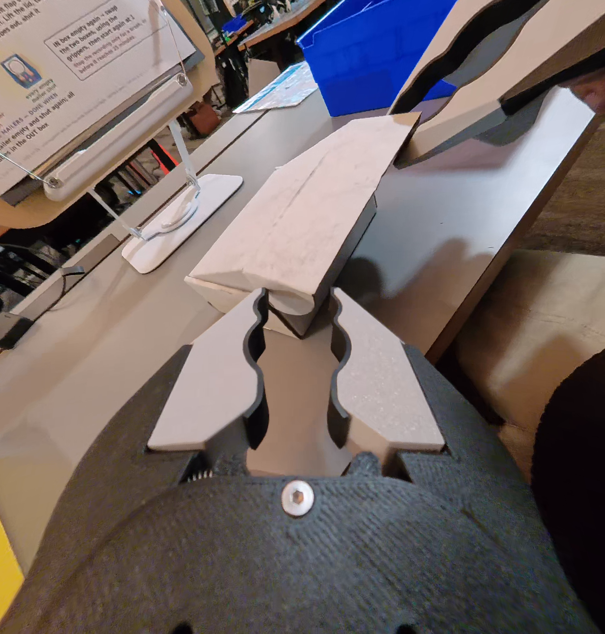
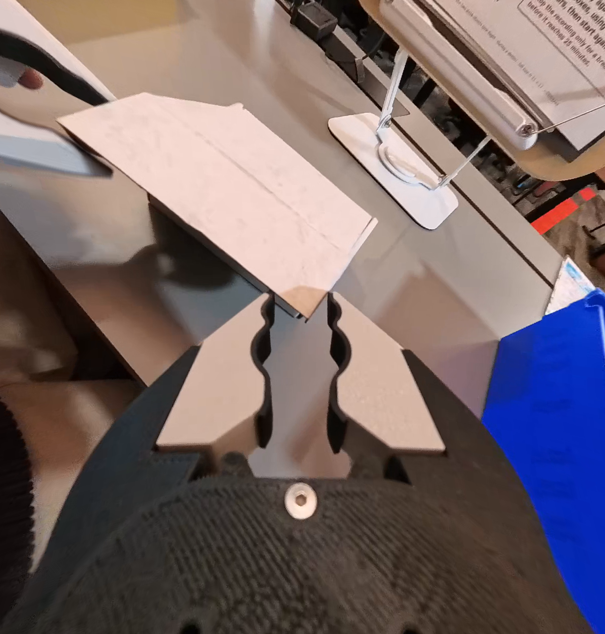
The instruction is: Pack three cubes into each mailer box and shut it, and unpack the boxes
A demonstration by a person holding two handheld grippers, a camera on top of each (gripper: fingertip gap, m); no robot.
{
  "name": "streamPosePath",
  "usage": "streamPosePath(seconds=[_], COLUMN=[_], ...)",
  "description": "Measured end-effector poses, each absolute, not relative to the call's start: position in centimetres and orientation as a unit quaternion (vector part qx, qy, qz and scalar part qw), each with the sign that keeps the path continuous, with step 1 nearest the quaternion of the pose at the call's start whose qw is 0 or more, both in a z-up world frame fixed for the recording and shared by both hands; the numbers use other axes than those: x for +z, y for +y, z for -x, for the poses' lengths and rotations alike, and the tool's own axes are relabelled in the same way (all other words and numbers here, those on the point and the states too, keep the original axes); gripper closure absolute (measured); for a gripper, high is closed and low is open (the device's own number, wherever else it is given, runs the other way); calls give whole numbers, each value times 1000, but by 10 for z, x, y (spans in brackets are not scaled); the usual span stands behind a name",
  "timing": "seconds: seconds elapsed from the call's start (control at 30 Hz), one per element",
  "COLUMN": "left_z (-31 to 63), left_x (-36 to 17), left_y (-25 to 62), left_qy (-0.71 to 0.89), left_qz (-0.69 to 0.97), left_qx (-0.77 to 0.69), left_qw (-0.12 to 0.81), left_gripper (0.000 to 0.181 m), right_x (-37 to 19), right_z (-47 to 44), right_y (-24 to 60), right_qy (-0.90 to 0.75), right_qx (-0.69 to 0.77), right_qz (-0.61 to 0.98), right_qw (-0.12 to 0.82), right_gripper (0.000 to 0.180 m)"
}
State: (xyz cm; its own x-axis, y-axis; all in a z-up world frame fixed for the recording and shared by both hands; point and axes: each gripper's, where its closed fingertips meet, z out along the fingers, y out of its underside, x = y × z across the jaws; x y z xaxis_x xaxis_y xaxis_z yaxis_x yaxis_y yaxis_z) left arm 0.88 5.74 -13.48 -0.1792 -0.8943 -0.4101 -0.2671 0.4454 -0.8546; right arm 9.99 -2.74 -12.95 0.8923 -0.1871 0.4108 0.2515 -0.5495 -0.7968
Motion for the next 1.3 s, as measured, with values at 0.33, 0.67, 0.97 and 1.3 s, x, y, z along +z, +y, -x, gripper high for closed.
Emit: streamPosePath(seconds=[0.33,0.67,0.97,1.3], left_z=[-7,-6,-10,-9], left_x=[-140,-145,-138,-140], left_y=[53,54,60,60], left_qy=[714,726,710,718], left_qz=[403,386,380,372], left_qx=[-306,-275,-259,-247], left_qw=[483,499,533,534], left_gripper=[162,156,155,160], right_x=[-141,-141,-141,-143], right_z=[-99,-100,-100,-100], right_y=[-34,-33,-32,-33], right_qy=[-27,-32,-36,-41], right_qx=[-222,-236,-238,-241], right_qz=[871,868,866,868], right_qw=[438,436,438,432], right_gripper=[154,154,155,155])
